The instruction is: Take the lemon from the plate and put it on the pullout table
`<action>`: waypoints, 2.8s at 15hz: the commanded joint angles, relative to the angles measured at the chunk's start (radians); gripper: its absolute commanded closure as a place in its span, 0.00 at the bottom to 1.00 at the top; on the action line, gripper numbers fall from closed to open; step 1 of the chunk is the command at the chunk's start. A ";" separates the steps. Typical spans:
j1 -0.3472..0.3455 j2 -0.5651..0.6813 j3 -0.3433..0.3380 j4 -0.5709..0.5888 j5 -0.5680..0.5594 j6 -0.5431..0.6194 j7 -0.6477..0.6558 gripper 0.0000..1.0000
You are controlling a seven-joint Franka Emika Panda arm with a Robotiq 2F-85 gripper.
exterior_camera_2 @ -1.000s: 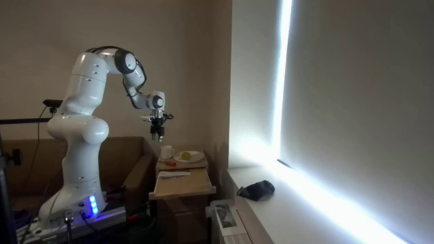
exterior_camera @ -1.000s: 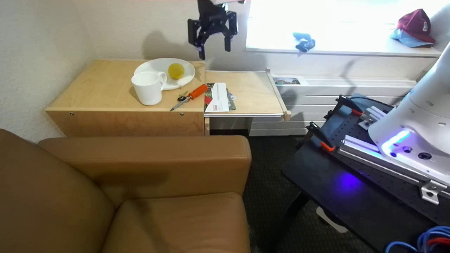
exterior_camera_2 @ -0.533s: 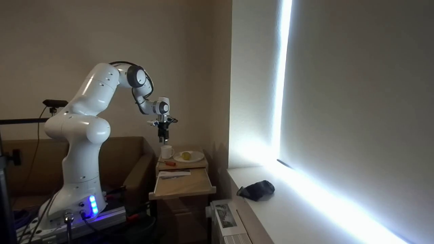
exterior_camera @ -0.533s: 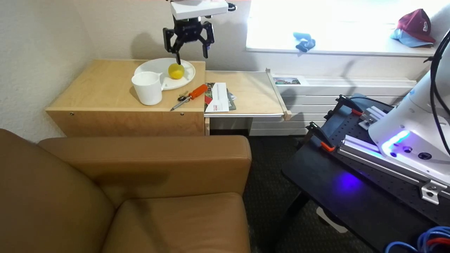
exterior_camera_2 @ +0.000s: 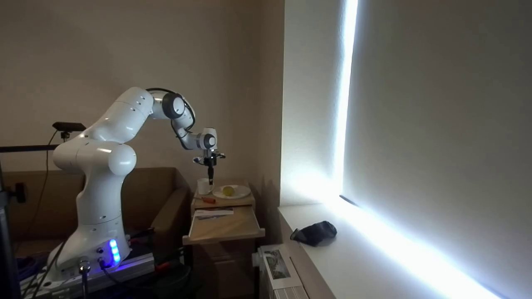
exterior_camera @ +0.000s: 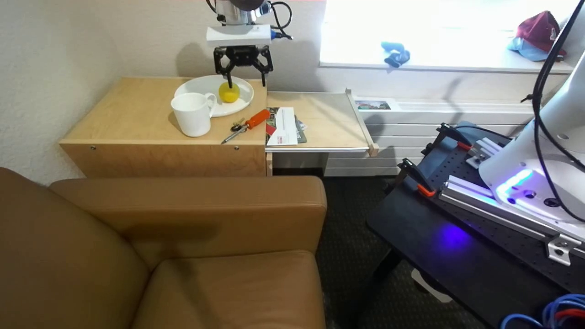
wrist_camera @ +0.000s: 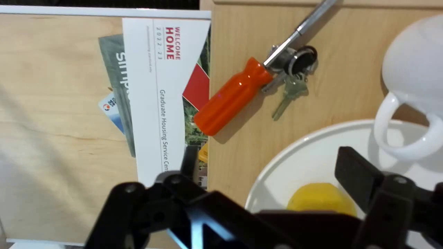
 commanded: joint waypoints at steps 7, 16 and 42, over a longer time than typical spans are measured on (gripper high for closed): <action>0.012 0.140 -0.045 0.202 0.036 0.000 0.203 0.00; 0.024 0.309 -0.121 0.388 0.033 0.119 0.581 0.00; 0.002 0.360 -0.096 0.407 0.037 0.182 0.684 0.00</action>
